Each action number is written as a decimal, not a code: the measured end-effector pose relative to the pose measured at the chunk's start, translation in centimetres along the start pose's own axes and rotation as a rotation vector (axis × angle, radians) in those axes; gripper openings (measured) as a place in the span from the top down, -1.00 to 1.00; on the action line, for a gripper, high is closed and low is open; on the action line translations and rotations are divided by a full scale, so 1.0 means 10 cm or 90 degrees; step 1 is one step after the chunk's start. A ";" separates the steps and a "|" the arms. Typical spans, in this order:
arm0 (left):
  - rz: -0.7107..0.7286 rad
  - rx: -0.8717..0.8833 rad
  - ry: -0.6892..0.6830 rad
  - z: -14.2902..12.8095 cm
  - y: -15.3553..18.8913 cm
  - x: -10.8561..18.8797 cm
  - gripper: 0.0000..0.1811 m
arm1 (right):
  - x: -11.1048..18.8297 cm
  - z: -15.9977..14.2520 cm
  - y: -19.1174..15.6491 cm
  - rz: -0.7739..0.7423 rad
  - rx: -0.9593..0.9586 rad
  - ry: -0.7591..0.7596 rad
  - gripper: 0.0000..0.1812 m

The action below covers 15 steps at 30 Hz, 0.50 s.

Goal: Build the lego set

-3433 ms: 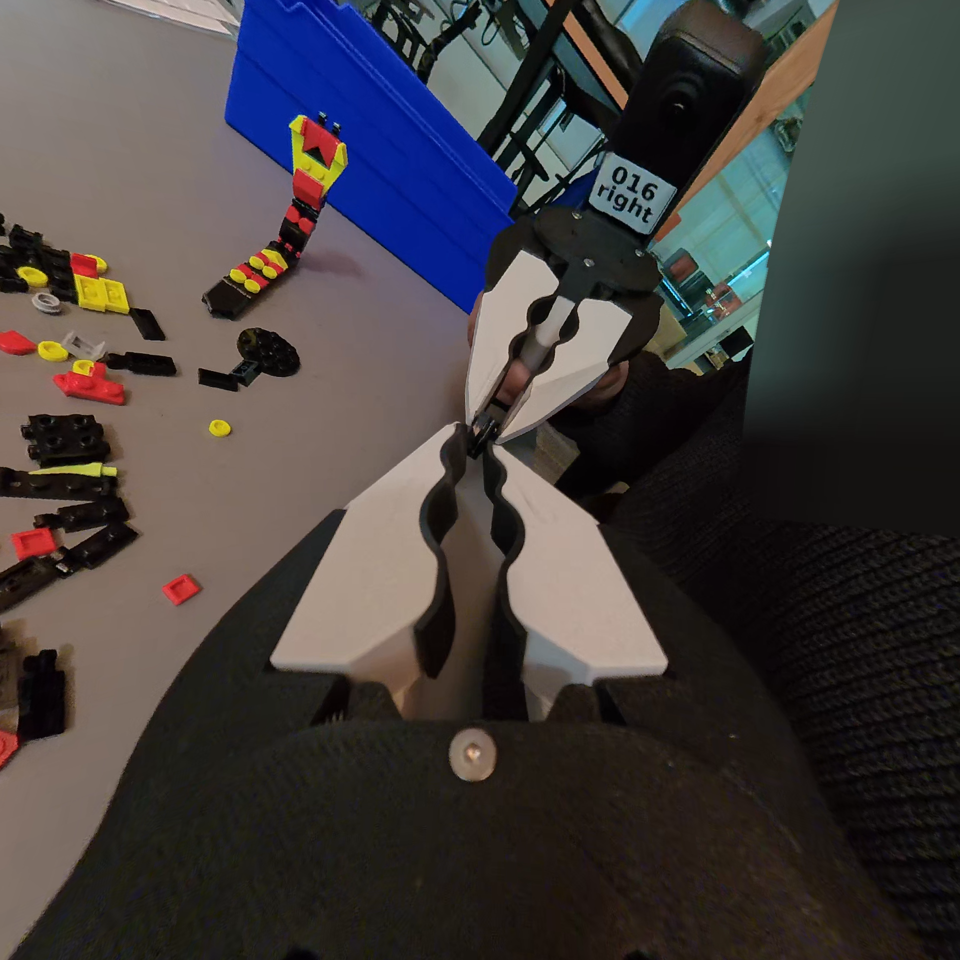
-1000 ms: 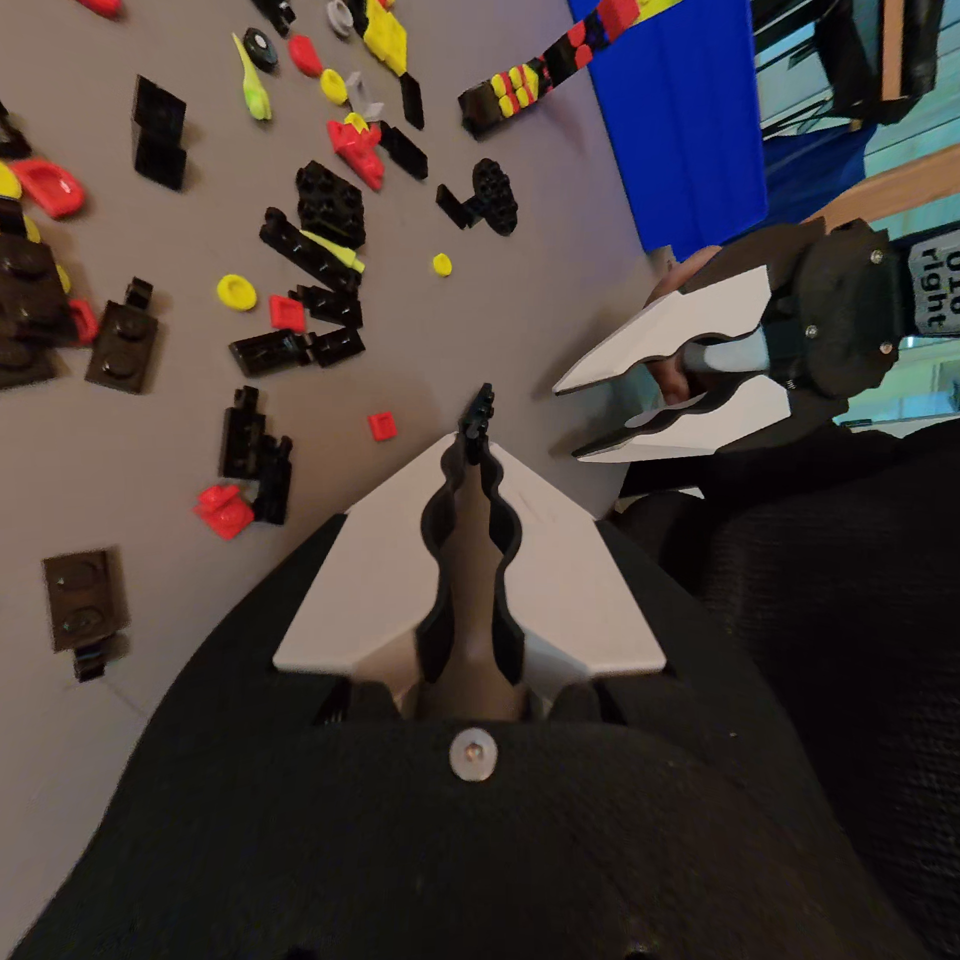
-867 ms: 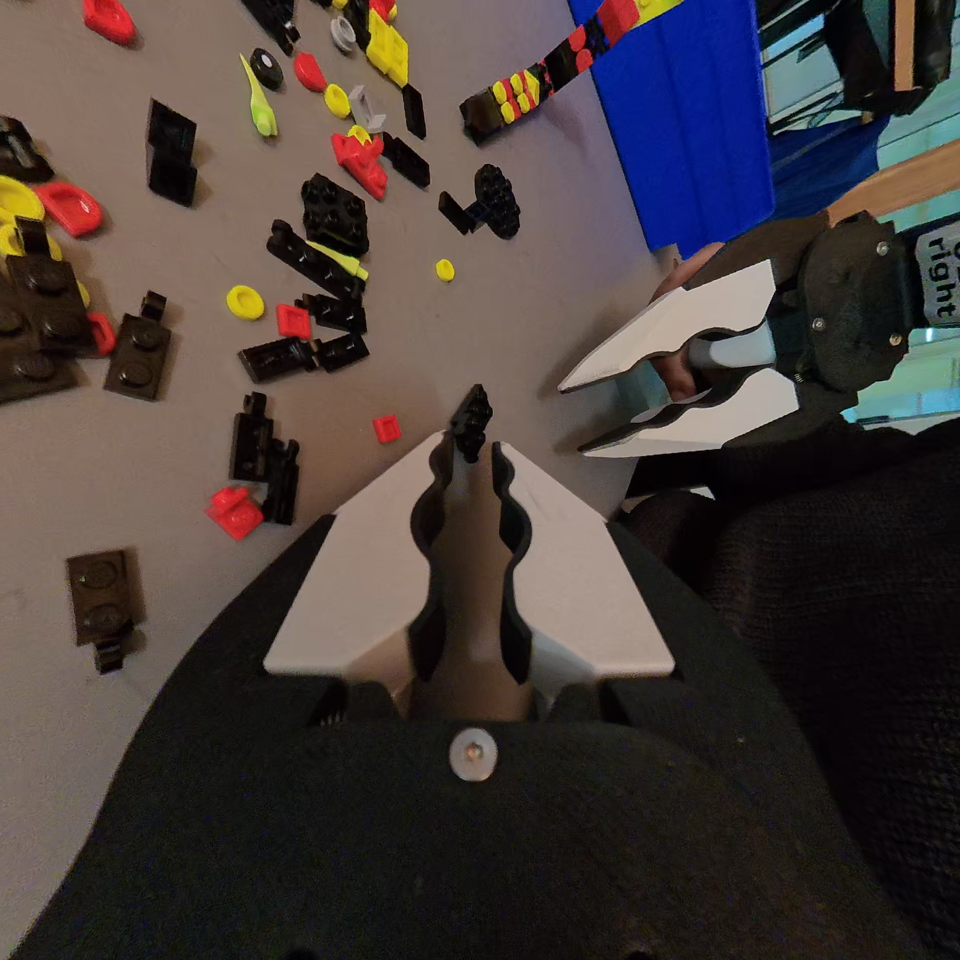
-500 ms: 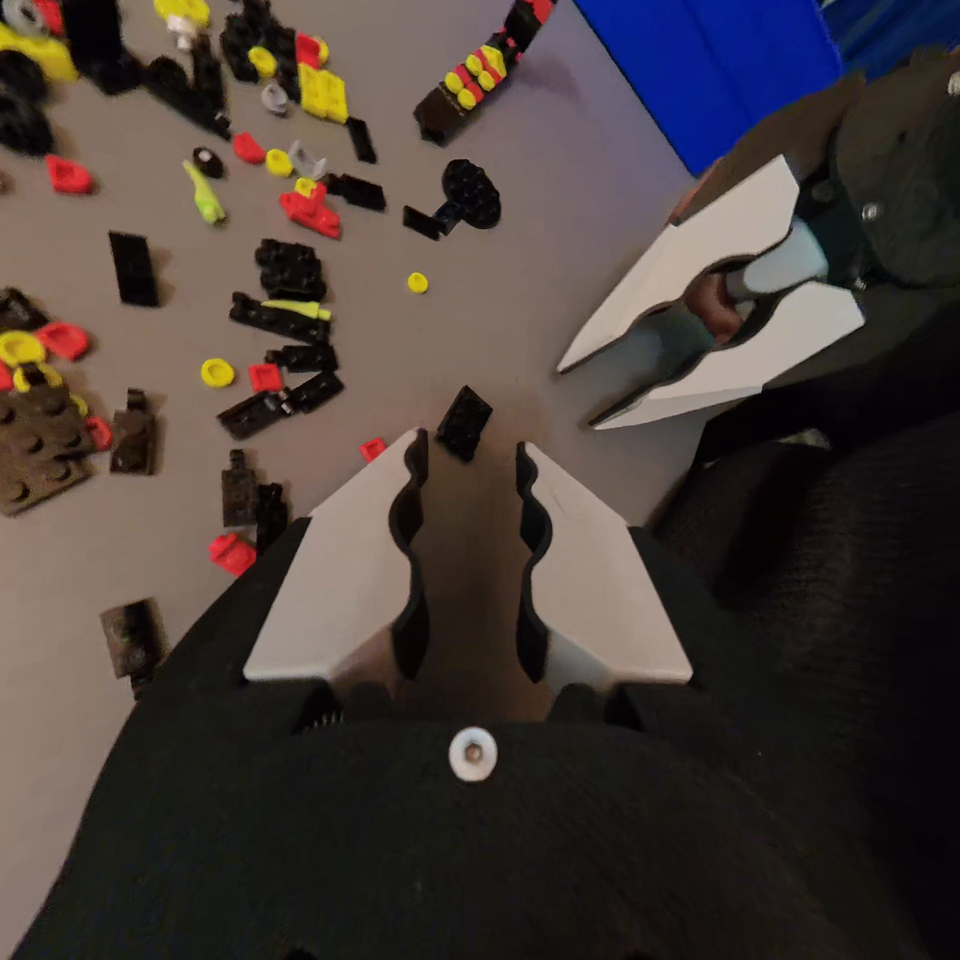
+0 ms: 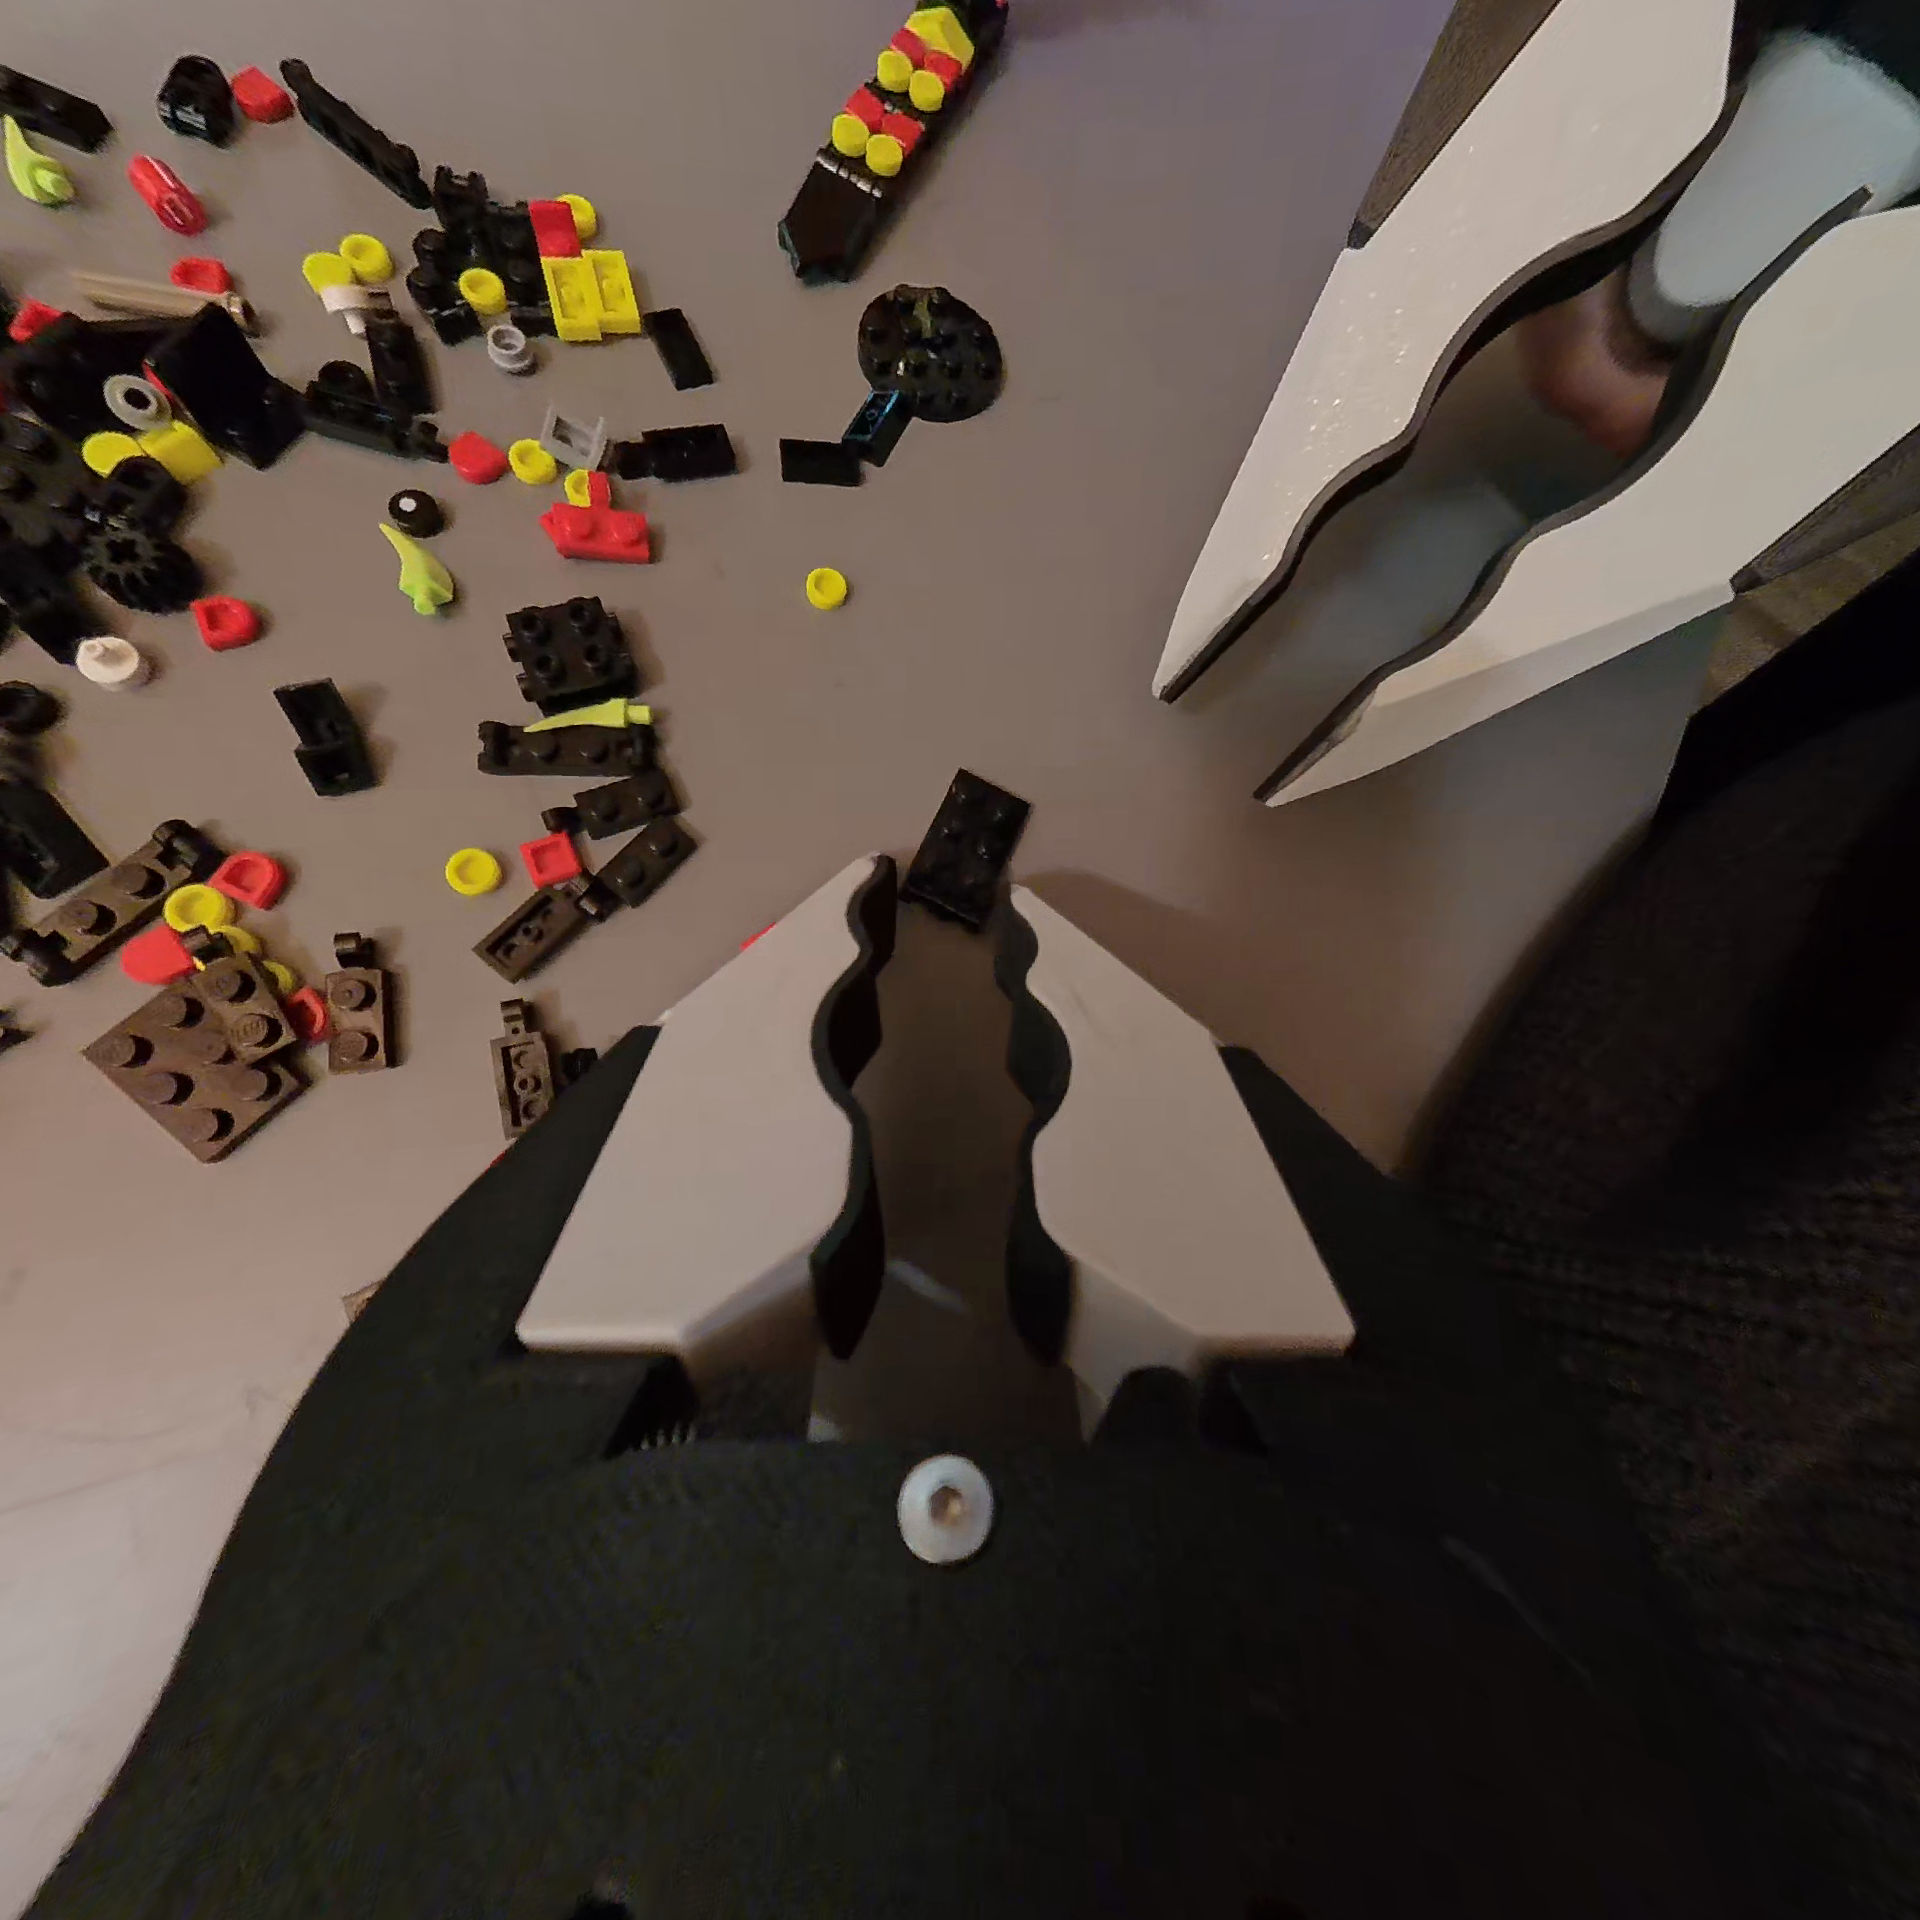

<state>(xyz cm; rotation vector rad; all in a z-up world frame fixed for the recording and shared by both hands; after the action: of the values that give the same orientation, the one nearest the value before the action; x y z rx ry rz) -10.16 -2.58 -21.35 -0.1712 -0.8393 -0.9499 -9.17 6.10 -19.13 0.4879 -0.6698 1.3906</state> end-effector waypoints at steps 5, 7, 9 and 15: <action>-0.006 0.000 0.000 0.00 0.01 0.00 0.83 | 0.00 0.00 0.00 0.001 -0.002 -0.001 0.77; -0.016 0.001 -0.001 0.00 0.03 -0.01 0.84 | 0.00 -0.01 0.00 0.002 -0.002 -0.001 0.78; -0.023 0.001 -0.002 0.00 0.05 -0.01 0.84 | 0.00 -0.01 0.00 0.002 -0.003 -0.002 0.78; -0.035 -0.005 -0.006 -0.01 0.08 -0.02 0.84 | 0.00 -0.01 0.01 0.001 -0.003 -0.002 0.79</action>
<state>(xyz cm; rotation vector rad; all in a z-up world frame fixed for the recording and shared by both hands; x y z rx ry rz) -9.55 -2.04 -21.34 -0.1590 -0.8523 -1.0048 -9.20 6.16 -19.20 0.4855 -0.6754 1.3899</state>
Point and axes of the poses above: each gripper's, where its closed fingertips meet, x back along the fingers, z out of its top, y = z × x across the jaws, the point moved 4 cm from there along x, back along the fingers, and after that the axes turned 1 degree about -y, right-handed, at the moved point
